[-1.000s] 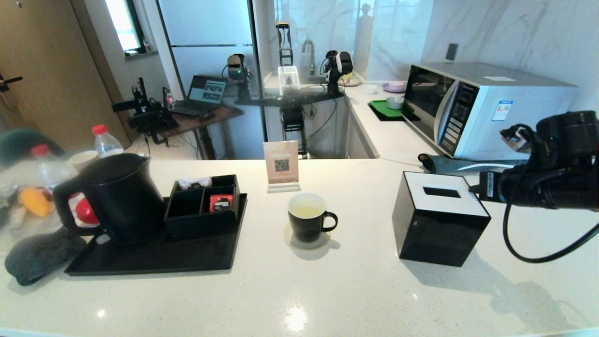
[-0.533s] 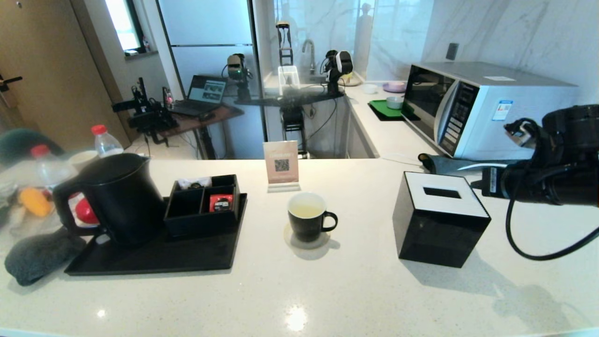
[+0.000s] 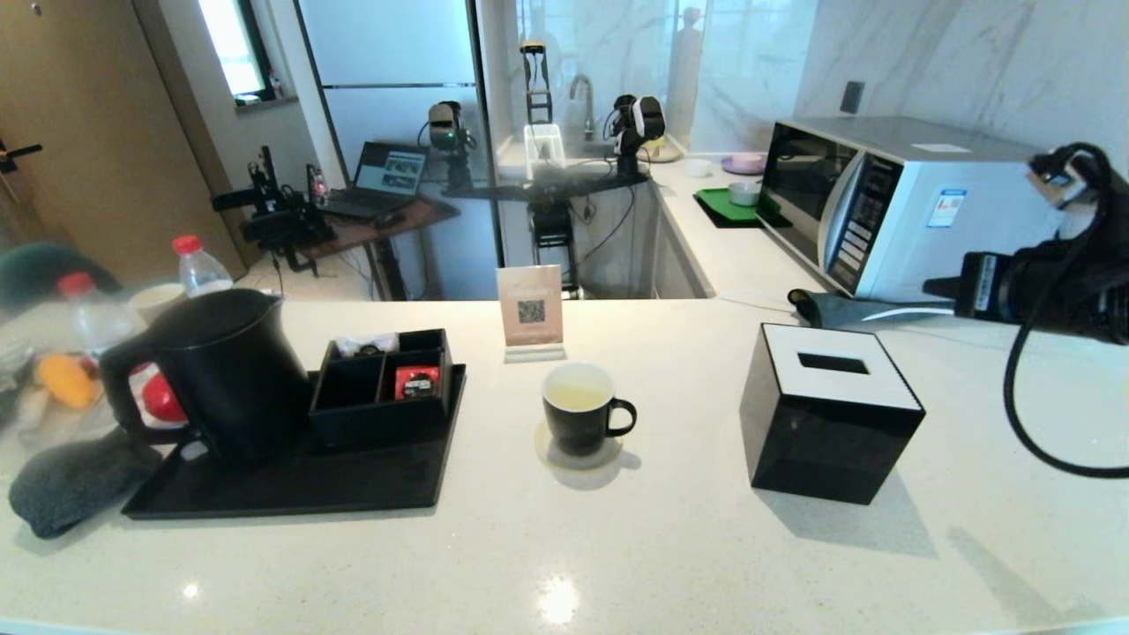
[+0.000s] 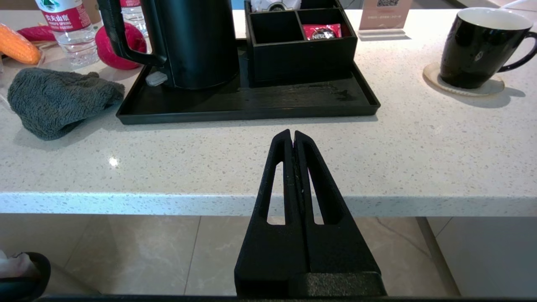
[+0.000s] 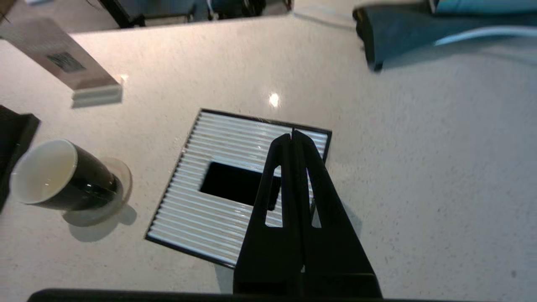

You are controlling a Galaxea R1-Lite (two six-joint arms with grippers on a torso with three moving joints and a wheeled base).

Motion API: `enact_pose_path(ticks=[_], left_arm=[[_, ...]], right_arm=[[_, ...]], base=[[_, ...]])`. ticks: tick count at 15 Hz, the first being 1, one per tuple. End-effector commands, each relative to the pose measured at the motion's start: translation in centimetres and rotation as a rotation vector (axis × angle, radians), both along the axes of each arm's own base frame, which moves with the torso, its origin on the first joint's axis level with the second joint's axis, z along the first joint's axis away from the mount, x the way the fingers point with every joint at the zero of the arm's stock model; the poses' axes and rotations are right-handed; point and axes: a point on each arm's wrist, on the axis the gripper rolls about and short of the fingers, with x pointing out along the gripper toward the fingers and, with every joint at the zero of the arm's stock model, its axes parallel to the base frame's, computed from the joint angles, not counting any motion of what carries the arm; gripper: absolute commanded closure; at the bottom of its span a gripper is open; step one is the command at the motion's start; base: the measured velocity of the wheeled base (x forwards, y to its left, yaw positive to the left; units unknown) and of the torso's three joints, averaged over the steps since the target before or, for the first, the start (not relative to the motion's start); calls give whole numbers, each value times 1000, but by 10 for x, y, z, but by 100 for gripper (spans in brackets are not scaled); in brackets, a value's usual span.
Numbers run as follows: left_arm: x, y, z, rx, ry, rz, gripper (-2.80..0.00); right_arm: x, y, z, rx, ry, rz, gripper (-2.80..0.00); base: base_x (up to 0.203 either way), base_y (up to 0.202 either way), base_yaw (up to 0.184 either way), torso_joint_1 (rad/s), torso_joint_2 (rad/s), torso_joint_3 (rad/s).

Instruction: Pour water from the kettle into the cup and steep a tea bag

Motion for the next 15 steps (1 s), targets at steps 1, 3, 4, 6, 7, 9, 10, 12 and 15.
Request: enact_pose_path(ticks=[1, 3, 4, 6, 7, 9, 10, 12, 15], left_arm=[[0, 0, 0, 0, 0, 1, 0], [0, 0, 0, -2, 0, 1, 0], [0, 0, 0, -2, 0, 1, 0], [0, 0, 0, -2, 0, 1, 0], [0, 0, 0, -2, 0, 1, 0], [0, 0, 0, -2, 0, 1, 0], [0, 0, 0, -2, 0, 1, 0], [0, 0, 0, -2, 0, 1, 0], [0, 0, 0, -2, 0, 1, 0]], right_arm=[[-38, 3, 30, -2, -171, 21, 0], [-70, 3, 40, -38, -312, 35, 0], [-90, 2, 39, -77, -362, 42, 0], [-129, -1, 27, -149, -420, 53, 0], [-148, -2, 17, -172, -437, 56, 0], [-180, -4, 1, -194, -476, 54, 0], [-195, -5, -9, -203, -491, 51, 0], [-218, -7, -30, -244, -492, 47, 0], [-232, -10, -61, -298, -437, -2, 0]], base=[[0, 0, 0, 0, 0, 0], [0, 0, 0, 0, 0, 0], [0, 0, 0, 0, 0, 0], [0, 0, 0, 0, 0, 0], [0, 0, 0, 0, 0, 0], [0, 0, 0, 0, 0, 0], [0, 0, 0, 0, 0, 0], [0, 0, 0, 0, 0, 0], [0, 0, 0, 0, 0, 0]])
